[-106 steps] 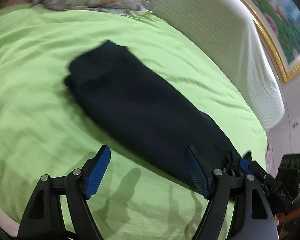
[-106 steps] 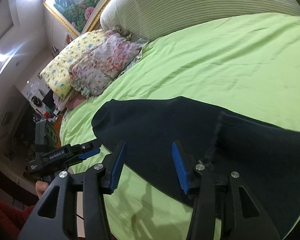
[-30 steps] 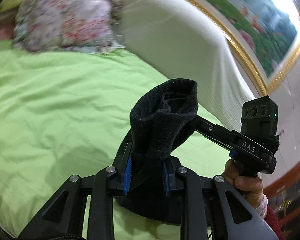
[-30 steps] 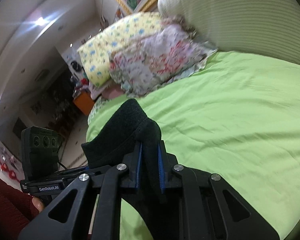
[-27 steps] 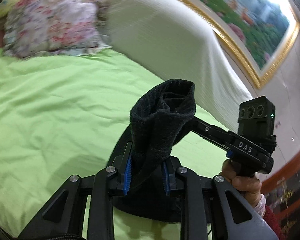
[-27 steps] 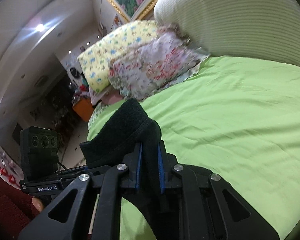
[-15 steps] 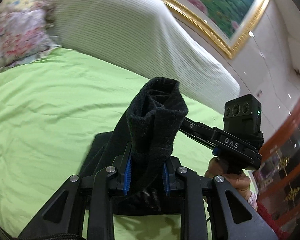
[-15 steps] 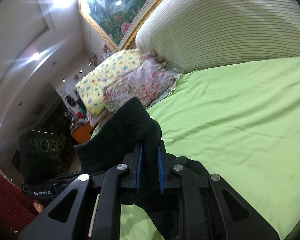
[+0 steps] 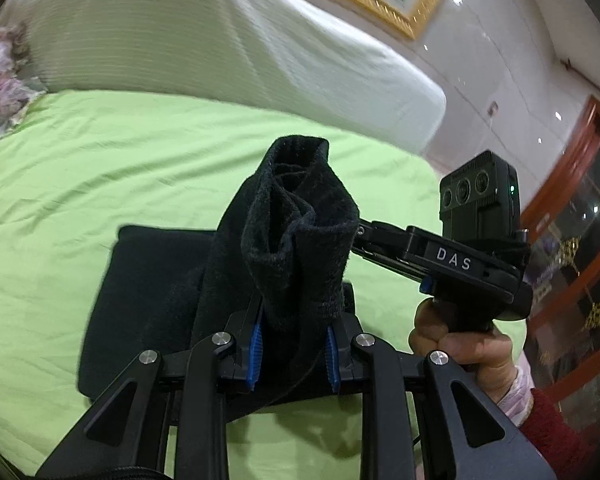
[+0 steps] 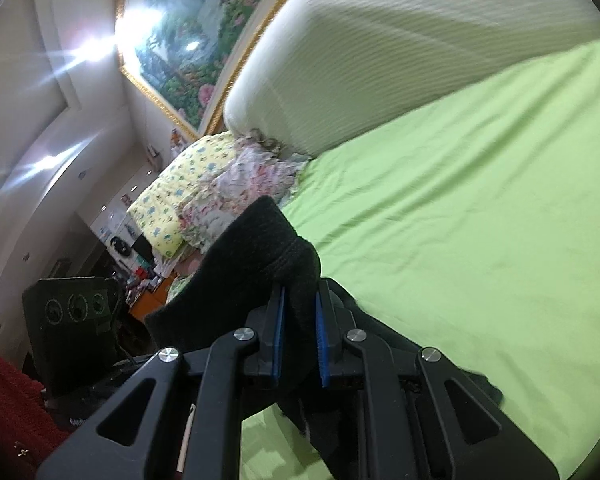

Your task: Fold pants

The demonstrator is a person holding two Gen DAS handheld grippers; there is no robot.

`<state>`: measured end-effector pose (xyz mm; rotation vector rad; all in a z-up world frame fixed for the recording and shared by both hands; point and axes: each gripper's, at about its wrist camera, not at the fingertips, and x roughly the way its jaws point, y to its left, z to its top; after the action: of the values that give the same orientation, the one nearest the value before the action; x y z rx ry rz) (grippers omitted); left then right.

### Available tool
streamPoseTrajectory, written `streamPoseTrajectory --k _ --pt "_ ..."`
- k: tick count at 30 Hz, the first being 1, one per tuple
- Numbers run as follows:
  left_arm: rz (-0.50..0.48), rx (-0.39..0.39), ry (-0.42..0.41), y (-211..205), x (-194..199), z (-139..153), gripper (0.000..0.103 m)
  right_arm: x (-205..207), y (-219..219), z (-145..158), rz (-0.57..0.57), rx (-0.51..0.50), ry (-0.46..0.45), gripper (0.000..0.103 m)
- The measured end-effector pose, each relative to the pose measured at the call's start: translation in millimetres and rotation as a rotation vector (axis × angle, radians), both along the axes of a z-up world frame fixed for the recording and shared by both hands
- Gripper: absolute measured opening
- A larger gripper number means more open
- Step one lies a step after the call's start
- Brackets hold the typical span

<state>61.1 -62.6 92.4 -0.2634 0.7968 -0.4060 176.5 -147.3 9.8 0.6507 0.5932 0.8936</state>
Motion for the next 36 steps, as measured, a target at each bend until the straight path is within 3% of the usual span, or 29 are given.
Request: streamPoseTrajectory --k 6,11,15,20,26,30,36 --pt "-0.051 0.022 0.048 -23 9 -22 0.024 -2 -15 -30 -0.054 0.011 0.081 0.015" --pt "-0.081 0.037 0.060 -26 18 -33 0.026 -5 -17 -36 -0.110 -0.033 0.112 0.016" --pt "-0.111 0.048 0.065 -29 22 -42 0.038 -10 -22 -34 -0.168 -0.054 0.121 0.018" --pt "-0.156 0.001 0.100 -27 26 -51 0.058 -25 -32 -29 -0.267 -0.109 0.142 0.018" --pt "-0.207 -0.058 0.128 -22 21 -52 0.069 -45 -44 -29 -0.371 -0.146 0.172 0.019" --pt "-0.202 -0.085 0.126 -8 17 -46 0.074 -58 -49 -30 -0.437 -0.146 0.200 0.029" --pt "-0.119 -0.073 0.118 16 23 -41 0.075 -72 -45 -22 -0.480 -0.144 0.190 0.043"
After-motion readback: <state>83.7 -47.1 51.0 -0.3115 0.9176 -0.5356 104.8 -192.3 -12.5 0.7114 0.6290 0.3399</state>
